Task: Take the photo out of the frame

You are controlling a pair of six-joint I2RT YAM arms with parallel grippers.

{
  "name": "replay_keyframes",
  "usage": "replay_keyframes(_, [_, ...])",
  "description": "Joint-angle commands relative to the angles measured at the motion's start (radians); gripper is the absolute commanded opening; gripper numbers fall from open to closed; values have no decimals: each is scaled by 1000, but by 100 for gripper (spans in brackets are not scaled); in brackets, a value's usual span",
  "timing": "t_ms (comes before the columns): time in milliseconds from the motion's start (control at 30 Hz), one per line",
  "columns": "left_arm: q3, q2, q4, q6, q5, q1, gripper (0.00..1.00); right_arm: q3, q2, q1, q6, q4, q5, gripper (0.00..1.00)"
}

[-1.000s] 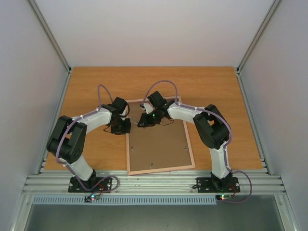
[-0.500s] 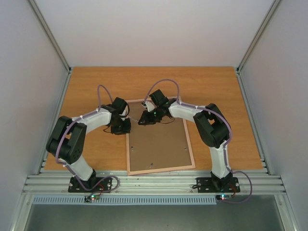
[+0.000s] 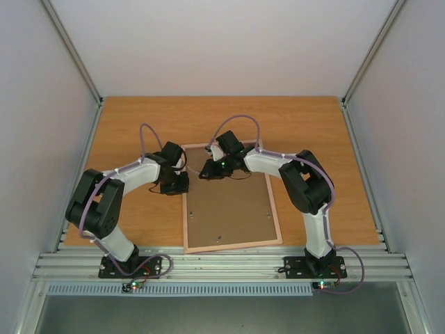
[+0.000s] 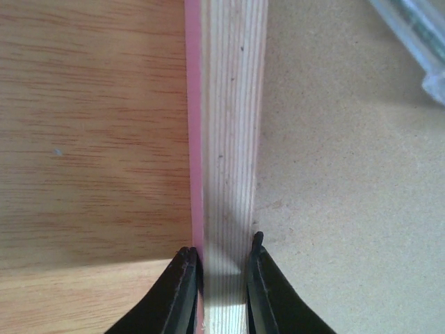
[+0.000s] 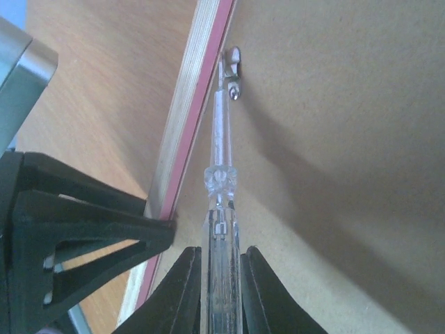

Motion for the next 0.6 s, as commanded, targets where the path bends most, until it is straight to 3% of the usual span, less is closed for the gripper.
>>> replay_keyframes(0, [-36, -21, -77, -13, 95, -15, 10, -34, -32, -21, 68, 78, 196, 1])
replay_keyframes(567, [-46, -36, -55, -92, 73, -15, 6, -183, -244, -31, 7, 132, 189, 1])
